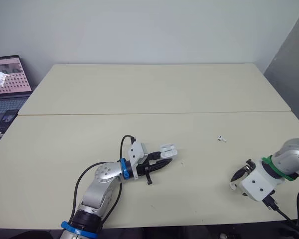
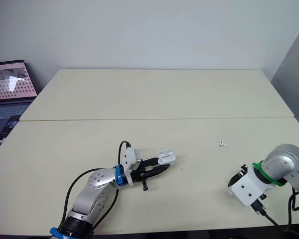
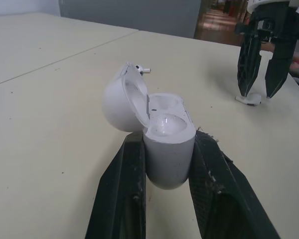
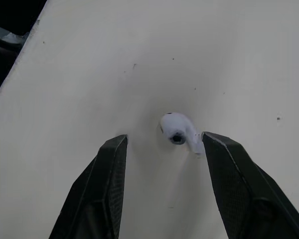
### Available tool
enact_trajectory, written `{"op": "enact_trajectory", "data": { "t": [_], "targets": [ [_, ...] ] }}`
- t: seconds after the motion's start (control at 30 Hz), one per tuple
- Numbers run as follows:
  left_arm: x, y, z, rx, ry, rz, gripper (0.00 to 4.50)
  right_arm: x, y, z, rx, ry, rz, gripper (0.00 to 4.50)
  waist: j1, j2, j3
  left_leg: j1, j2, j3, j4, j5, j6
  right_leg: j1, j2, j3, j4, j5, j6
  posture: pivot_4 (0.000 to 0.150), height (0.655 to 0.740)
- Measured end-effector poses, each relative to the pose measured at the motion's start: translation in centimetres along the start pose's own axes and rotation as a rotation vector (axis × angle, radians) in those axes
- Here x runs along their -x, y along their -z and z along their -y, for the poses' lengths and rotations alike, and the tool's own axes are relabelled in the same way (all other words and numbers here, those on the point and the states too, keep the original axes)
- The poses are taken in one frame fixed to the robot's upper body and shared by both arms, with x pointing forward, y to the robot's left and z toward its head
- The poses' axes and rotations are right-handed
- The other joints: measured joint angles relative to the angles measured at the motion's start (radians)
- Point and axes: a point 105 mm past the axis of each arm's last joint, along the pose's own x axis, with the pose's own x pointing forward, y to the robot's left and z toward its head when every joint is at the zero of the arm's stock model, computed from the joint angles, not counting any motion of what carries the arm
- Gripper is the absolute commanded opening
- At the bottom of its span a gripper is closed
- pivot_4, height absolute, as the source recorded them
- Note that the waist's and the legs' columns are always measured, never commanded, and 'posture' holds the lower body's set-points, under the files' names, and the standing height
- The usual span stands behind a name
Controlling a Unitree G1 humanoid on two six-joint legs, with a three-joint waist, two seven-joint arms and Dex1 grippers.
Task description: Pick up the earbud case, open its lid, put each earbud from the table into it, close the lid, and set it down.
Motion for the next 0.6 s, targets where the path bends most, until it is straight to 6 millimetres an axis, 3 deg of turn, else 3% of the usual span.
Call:
{"op": "enact_trajectory", "data": {
  "t": [0.17, 0.5, 0.6],
  "targets": [
    [-0.1, -0.1, -0.1, -0.005, -0.001, 0.003, 0.78, -0.3, 0.0, 1.1, 0.040, -0.020, -0.027, 2.44, 0.001, 0.000, 0.000, 0.000, 0.000, 0.000, 0.000, 0.000, 0.000, 0.000, 0.000, 0.000, 0.000, 0.000, 0.000, 0.150, 0.7400],
    [-0.1, 0.0, -0.2, -0.007, -0.004, -0.001, 0.78, -0.8, -0.3, 1.5, 0.011, -0.051, -0.033, 2.44, 0.002, 0.000, 0.000, 0.000, 0.000, 0.000, 0.000, 0.000, 0.000, 0.000, 0.000, 0.000, 0.000, 0.000, 0.000, 0.150, 0.7400],
    [-0.1, 0.0, -0.2, -0.008, -0.004, -0.002, 0.78, -0.9, -0.4, 1.4, 0.010, -0.056, -0.031, 1.85, 0.002, 0.000, 0.000, 0.000, 0.000, 0.000, 0.000, 0.000, 0.000, 0.000, 0.000, 0.000, 0.000, 0.000, 0.000, 0.150, 0.7400]
  ]
}}
